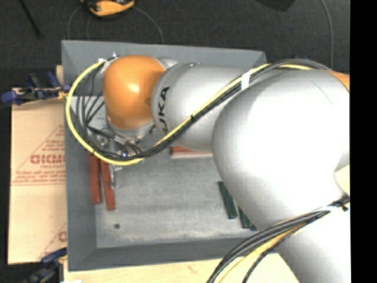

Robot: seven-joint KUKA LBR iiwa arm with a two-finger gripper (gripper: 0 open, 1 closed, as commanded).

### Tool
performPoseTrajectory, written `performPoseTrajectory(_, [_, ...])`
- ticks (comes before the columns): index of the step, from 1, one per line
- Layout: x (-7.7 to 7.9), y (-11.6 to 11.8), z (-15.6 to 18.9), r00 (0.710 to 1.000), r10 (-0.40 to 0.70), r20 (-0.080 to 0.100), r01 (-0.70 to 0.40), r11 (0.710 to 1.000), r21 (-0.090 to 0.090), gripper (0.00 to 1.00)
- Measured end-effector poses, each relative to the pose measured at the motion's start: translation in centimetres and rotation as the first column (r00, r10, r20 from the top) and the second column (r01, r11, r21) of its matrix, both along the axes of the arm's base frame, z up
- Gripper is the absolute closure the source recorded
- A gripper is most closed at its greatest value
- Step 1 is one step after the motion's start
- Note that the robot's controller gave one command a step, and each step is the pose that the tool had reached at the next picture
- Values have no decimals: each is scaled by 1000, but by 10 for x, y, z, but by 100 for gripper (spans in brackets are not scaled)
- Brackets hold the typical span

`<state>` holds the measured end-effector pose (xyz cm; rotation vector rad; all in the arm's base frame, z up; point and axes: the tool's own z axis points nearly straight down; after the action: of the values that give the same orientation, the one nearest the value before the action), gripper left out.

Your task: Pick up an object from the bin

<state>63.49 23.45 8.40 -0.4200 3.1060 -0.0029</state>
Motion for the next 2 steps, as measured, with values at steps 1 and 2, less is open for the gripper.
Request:
performPoseTrajectory(1, [-1,2,8,1000,-30,-2,30,1000,5,0])
performPoseTrajectory(2, [-13,0,9,964,264,-3,-264,964,0,0])
